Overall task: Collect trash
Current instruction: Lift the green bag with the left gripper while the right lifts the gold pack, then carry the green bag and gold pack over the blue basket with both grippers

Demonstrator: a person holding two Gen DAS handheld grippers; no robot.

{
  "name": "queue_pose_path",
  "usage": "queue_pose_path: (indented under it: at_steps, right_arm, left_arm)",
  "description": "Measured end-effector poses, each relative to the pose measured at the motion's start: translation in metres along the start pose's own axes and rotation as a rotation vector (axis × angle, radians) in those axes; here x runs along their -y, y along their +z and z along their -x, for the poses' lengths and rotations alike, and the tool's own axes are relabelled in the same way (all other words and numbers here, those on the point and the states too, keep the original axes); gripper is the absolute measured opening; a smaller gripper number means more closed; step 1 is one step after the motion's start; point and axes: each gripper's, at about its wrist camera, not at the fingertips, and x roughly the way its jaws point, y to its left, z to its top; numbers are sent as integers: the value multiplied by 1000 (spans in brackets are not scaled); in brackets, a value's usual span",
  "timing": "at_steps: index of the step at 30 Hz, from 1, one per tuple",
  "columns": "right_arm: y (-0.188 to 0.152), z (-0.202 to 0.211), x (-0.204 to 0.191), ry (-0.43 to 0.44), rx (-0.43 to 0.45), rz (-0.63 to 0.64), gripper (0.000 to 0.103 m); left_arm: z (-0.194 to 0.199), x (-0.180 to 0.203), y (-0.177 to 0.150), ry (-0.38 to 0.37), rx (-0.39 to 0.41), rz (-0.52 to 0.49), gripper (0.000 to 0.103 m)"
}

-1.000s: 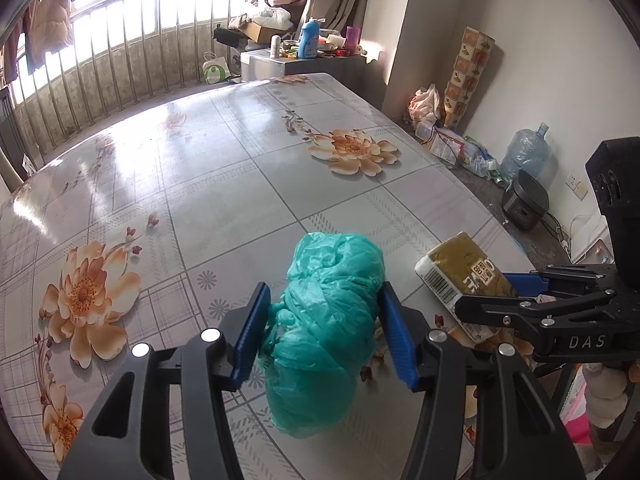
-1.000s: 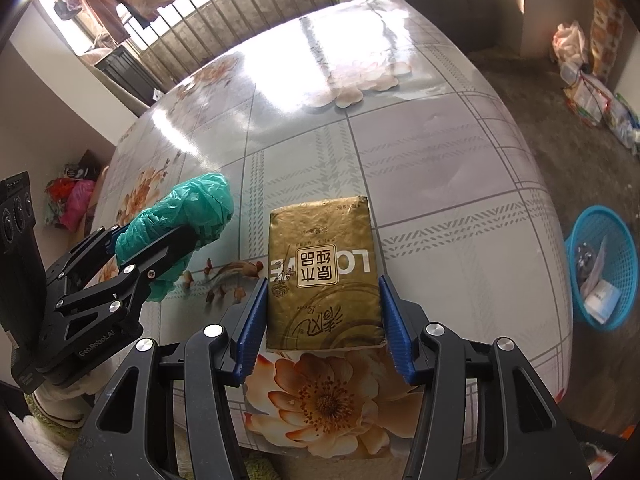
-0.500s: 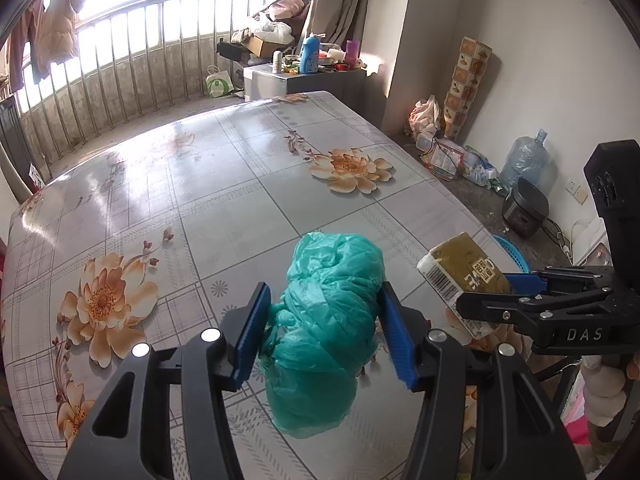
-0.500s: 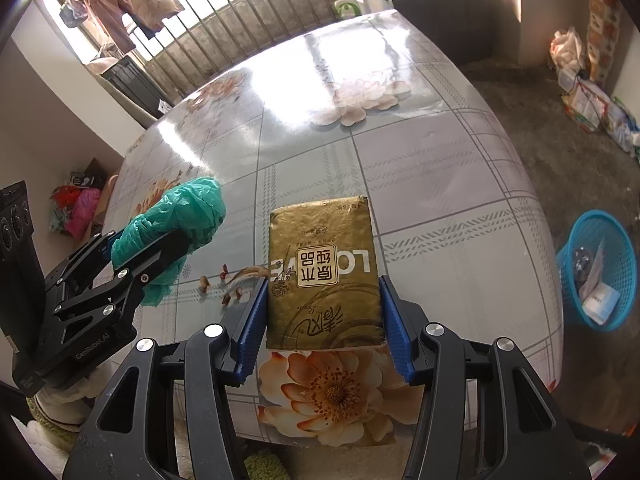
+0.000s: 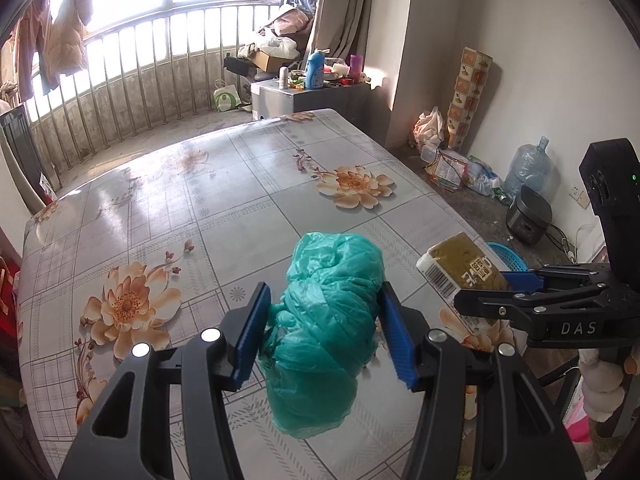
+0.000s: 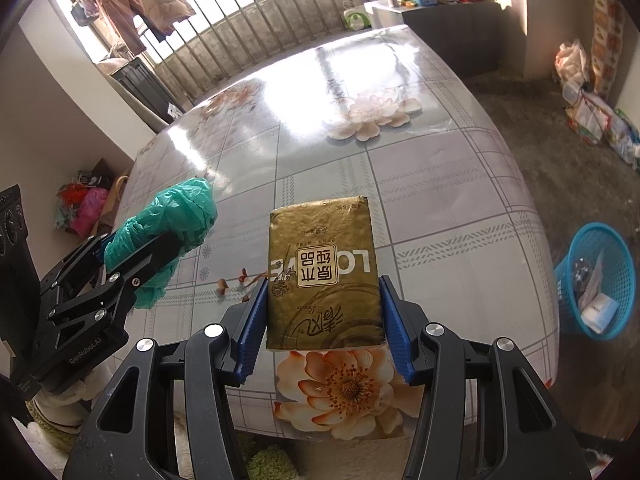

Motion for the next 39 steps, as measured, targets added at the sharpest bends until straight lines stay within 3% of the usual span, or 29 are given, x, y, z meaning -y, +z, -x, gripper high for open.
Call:
queue_pose_path:
  at_steps: [20, 39]
  right_arm:
    - [-5, 36, 17, 14, 109, -49, 50]
    - [-20, 74, 77, -16, 230, -210, 50]
  left_arm:
    - [32, 34, 17, 13, 87, -85, 51]
    - [23, 100, 55, -38, 131, -254, 51]
